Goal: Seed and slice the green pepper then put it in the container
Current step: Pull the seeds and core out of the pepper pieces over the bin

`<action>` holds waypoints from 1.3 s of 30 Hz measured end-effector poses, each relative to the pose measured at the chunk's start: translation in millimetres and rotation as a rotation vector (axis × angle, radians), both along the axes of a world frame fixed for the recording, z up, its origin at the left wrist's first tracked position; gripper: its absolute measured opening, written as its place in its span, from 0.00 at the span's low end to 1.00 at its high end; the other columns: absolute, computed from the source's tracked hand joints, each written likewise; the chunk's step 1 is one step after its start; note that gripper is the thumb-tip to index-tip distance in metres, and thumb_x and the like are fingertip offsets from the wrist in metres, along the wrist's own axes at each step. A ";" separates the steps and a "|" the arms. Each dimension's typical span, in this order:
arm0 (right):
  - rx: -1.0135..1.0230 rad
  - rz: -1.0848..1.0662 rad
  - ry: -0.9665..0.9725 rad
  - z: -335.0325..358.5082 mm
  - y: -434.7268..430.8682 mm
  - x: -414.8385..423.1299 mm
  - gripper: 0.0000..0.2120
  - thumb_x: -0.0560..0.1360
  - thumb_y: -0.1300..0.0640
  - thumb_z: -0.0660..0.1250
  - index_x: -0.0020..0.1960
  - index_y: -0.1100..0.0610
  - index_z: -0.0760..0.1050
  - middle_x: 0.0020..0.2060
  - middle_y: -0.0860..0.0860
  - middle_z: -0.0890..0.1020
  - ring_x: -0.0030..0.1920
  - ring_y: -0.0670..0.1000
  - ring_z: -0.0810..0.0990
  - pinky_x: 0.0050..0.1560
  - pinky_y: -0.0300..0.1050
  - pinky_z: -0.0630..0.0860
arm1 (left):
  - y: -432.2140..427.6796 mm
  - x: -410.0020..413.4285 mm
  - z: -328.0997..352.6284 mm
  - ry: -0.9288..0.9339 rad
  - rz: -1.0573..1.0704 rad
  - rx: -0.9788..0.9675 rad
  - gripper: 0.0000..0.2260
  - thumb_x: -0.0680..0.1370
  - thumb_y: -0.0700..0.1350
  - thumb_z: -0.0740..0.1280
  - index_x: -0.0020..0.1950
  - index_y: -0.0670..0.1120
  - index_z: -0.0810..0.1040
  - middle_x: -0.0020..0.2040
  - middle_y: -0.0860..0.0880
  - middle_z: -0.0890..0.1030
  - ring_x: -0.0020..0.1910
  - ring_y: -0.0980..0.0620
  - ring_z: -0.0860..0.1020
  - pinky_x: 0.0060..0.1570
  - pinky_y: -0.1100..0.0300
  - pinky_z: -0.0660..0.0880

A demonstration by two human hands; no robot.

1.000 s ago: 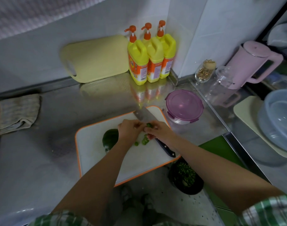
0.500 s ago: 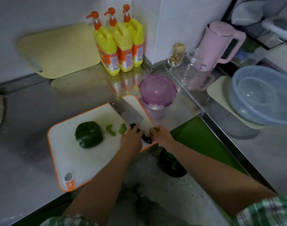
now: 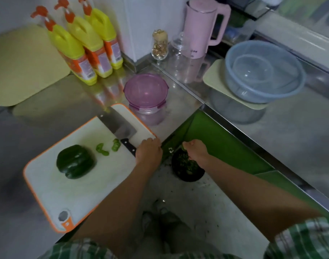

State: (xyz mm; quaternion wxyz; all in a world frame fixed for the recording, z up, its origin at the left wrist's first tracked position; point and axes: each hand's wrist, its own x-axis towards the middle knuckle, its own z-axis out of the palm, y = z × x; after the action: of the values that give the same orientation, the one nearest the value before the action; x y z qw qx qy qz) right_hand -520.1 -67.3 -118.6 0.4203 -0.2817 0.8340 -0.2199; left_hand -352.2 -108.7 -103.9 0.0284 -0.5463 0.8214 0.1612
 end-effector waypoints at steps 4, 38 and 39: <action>0.029 -0.110 0.047 -10.4 20.9 -40.1 0.19 0.78 0.56 0.64 0.60 0.71 0.74 0.46 0.61 0.79 0.49 0.60 0.80 0.57 0.58 0.76 | 5.8 -31.3 -2.0 0.129 0.011 0.126 0.10 0.80 0.44 0.59 0.56 0.44 0.78 0.54 0.42 0.80 0.54 0.42 0.78 0.53 0.49 0.76; -0.078 0.857 0.322 5.2 -96.0 167.3 0.37 0.76 0.55 0.66 0.75 0.64 0.49 0.62 0.60 0.73 0.59 0.59 0.76 0.53 0.50 0.73 | -24.6 186.0 24.1 0.182 0.903 0.067 0.30 0.71 0.62 0.70 0.69 0.56 0.63 0.67 0.42 0.60 0.63 0.38 0.66 0.55 0.46 0.72; -0.078 0.835 0.304 4.7 -97.8 167.4 0.35 0.75 0.55 0.66 0.74 0.64 0.51 0.61 0.60 0.74 0.58 0.60 0.76 0.52 0.51 0.73 | -26.7 186.6 24.2 0.191 0.903 0.076 0.30 0.71 0.61 0.70 0.69 0.56 0.63 0.65 0.41 0.62 0.62 0.38 0.66 0.54 0.46 0.73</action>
State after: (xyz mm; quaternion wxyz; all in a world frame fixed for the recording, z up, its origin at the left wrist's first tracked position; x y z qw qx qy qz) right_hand -352.7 -165.2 -113.9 0.3347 -0.6392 0.6922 -0.0189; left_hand -165.6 -135.4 -79.7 -0.1004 -0.8307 0.4937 0.2370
